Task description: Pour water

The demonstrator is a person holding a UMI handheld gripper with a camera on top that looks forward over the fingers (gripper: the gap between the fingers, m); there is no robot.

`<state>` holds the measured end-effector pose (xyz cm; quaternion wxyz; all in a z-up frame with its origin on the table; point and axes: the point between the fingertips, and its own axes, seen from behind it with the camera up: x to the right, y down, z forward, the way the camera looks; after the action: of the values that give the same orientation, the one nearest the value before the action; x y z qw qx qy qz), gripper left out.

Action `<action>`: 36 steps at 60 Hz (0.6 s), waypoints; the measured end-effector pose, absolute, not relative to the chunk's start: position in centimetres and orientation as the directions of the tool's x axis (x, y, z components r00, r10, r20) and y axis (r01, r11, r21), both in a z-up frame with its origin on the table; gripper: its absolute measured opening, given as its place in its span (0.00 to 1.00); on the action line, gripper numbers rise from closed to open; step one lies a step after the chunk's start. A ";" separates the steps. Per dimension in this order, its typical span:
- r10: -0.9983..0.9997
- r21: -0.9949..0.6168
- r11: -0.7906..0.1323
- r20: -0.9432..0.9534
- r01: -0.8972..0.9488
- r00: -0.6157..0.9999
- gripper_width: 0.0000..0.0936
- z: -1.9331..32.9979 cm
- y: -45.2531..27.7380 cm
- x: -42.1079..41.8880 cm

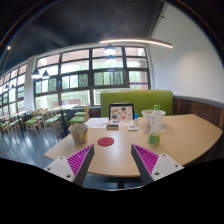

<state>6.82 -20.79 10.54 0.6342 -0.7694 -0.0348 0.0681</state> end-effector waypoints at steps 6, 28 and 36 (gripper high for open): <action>0.108 -0.980 -0.196 -0.067 -0.044 0.992 0.88 10.6 -21.9 8.0; -0.015 -0.961 -0.276 0.027 0.022 1.000 0.87 10.7 -12.6 19.3; -0.052 -0.950 -0.310 0.045 0.026 0.998 0.87 9.5 -7.5 22.4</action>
<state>22.38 -7.52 9.50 0.5874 -0.8086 0.0078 -0.0333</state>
